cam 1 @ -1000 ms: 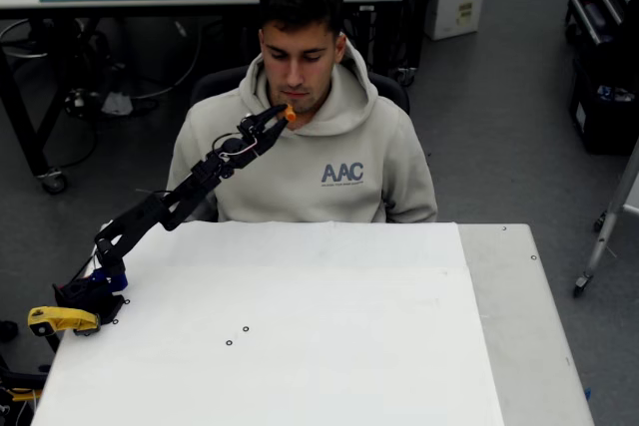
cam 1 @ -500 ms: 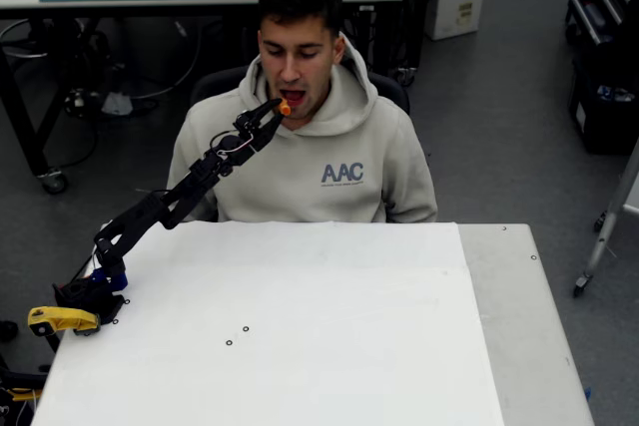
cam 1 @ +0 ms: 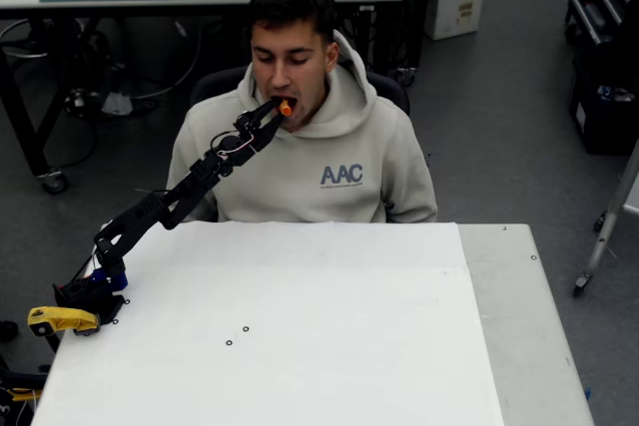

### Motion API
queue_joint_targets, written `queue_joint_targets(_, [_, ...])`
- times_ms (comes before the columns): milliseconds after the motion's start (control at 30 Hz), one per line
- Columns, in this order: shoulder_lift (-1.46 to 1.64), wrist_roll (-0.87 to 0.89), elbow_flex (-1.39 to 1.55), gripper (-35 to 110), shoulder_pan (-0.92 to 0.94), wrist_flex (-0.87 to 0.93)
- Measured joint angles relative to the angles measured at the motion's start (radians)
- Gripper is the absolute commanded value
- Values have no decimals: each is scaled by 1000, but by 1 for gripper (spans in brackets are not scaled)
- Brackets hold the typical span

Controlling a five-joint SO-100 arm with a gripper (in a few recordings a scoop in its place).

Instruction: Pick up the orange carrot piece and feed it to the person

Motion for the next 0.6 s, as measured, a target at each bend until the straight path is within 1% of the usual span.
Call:
queue_joint_targets(433, [-5,6,21,-3,12,-11])
queue_joint_targets(600, [-5,-83,21,-3,11,-11])
